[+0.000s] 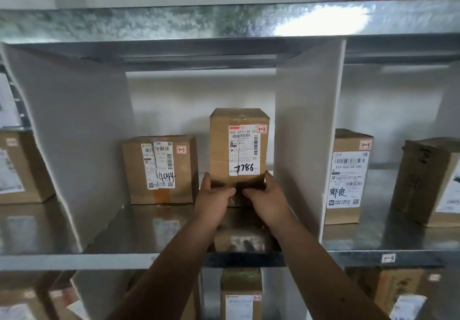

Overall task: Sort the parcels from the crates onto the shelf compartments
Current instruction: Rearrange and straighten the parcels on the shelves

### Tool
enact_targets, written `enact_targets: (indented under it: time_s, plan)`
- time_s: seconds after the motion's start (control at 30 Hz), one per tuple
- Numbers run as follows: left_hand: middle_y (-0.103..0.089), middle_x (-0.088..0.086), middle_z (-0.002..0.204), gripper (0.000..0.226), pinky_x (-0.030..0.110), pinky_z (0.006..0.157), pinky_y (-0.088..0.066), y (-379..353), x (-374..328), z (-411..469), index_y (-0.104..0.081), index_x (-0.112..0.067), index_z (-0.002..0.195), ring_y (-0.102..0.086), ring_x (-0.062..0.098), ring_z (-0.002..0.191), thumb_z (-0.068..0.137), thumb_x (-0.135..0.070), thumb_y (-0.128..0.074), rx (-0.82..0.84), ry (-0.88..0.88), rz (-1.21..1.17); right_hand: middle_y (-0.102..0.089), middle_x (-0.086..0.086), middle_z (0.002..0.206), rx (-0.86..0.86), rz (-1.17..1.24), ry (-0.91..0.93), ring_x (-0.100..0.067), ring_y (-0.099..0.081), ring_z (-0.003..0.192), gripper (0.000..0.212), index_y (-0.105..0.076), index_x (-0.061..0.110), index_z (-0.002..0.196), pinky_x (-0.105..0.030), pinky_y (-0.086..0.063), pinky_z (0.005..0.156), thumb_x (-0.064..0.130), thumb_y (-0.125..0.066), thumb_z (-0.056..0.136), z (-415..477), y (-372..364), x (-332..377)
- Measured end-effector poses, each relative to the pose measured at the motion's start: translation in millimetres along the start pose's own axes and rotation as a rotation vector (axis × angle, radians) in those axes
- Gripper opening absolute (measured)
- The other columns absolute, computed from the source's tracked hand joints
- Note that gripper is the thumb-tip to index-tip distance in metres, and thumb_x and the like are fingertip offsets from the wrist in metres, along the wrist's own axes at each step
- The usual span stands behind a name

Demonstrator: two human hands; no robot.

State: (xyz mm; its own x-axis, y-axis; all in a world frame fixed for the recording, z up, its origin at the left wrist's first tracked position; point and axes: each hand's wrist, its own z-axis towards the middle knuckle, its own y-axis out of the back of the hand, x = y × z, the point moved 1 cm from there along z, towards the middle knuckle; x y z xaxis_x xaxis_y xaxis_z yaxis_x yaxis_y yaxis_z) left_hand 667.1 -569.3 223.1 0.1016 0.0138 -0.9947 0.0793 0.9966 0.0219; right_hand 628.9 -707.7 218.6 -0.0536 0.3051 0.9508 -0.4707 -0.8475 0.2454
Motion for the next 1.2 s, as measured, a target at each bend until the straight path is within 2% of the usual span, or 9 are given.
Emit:
enact_targets:
  time_s: [0.13,0.23,0.4,0.5,0.6,0.7,0.9,1.07,1.2]
  plan:
    - [-0.056,-0.010,0.147,0.091,0.031,0.103,-0.038,2,-3,-9,-0.022,-0.029,0.168,-0.054,0.023,0.135,0.095,-0.017,-0.074,-0.033,0.029,-0.042,-0.074,0.013,0.117,-0.018,0.031,-0.009,-0.017,-0.068,0.115,0.054,-0.059,0.033,0.133,-0.046,-0.054,0.108,0.024,-0.072,0.081,-12,2,1]
    - [-0.049,-0.008,0.155,0.079,0.025,0.099,-0.034,2,-1,-27,-0.035,-0.030,0.162,-0.051,0.014,0.129,0.096,-0.013,-0.074,-0.111,-0.113,-0.055,-0.073,0.015,0.117,-0.005,0.074,0.001,-0.013,-0.068,0.113,0.046,-0.062,0.038,0.129,-0.045,-0.055,0.106,0.019,-0.075,0.090,-34,4,2]
    - [-0.063,-0.036,0.117,0.058,0.005,0.088,-0.044,-10,2,-66,-0.055,-0.031,0.142,-0.056,-0.027,0.102,0.096,0.000,-0.071,-0.060,-0.293,-0.210,-0.067,0.010,0.138,-0.075,0.275,0.024,-0.008,-0.060,0.130,0.063,-0.063,0.034,0.140,-0.042,-0.050,0.114,0.030,-0.082,0.081,-81,11,5]
    - [-0.071,-0.027,0.122,0.053,0.027,0.105,-0.051,-17,-4,-91,-0.059,-0.033,0.130,-0.065,-0.009,0.116,0.096,0.006,-0.068,0.012,-0.345,-0.270,-0.072,-0.001,0.134,-0.123,0.378,0.089,-0.012,-0.067,0.126,0.054,-0.066,0.021,0.140,-0.032,-0.053,0.109,0.015,-0.082,0.088,-104,25,9]
    - [-0.070,-0.005,0.134,0.047,0.022,0.102,-0.053,-22,-11,-114,-0.063,-0.022,0.133,-0.067,0.002,0.120,0.096,0.006,-0.067,0.083,-0.390,-0.309,-0.077,-0.002,0.121,-0.175,0.452,0.155,-0.008,-0.073,0.113,0.038,-0.072,0.017,0.126,-0.017,-0.056,0.092,-0.002,-0.075,0.092,-126,46,14]
    - [-0.077,-0.008,0.120,0.039,0.018,0.097,-0.055,-31,-22,-135,-0.070,-0.015,0.126,-0.069,0.005,0.118,0.094,0.006,-0.069,0.148,-0.376,-0.380,-0.077,0.004,0.124,-0.253,0.441,0.280,-0.008,-0.070,0.120,0.040,-0.071,0.023,0.124,-0.021,-0.055,0.098,0.009,-0.079,0.087,-145,69,13]
    - [-0.079,0.005,0.110,0.033,0.040,0.099,-0.060,-71,-30,-166,-0.073,-0.011,0.110,-0.074,0.030,0.111,0.079,-0.015,-0.083,0.240,-0.413,-0.433,-0.068,0.018,0.136,-0.443,0.357,0.404,-0.004,-0.060,0.132,0.053,-0.063,0.028,0.137,-0.040,-0.050,0.110,0.021,-0.072,0.086,-151,124,-5]
    - [-0.070,-0.023,0.130,0.048,0.020,0.103,-0.052,-134,-23,-192,-0.062,-0.032,0.137,-0.063,-0.003,0.125,0.095,-0.013,-0.075,0.298,-0.363,-0.227,-0.063,0.043,0.119,-0.338,0.327,0.236,0.019,-0.056,0.115,0.052,-0.058,0.047,0.135,-0.031,-0.048,0.102,0.012,-0.073,0.098,-129,179,-31]
    - [-0.054,-0.056,0.120,0.064,-0.006,0.091,-0.038,-189,-18,-196,-0.046,-0.041,0.149,-0.046,-0.033,0.116,0.100,-0.006,-0.067,0.187,-0.340,-0.105,-0.045,0.027,0.149,-0.174,0.295,0.084,0.002,-0.044,0.138,0.058,-0.045,0.057,0.147,-0.041,-0.040,0.119,0.031,-0.068,0.101,-111,217,-60]
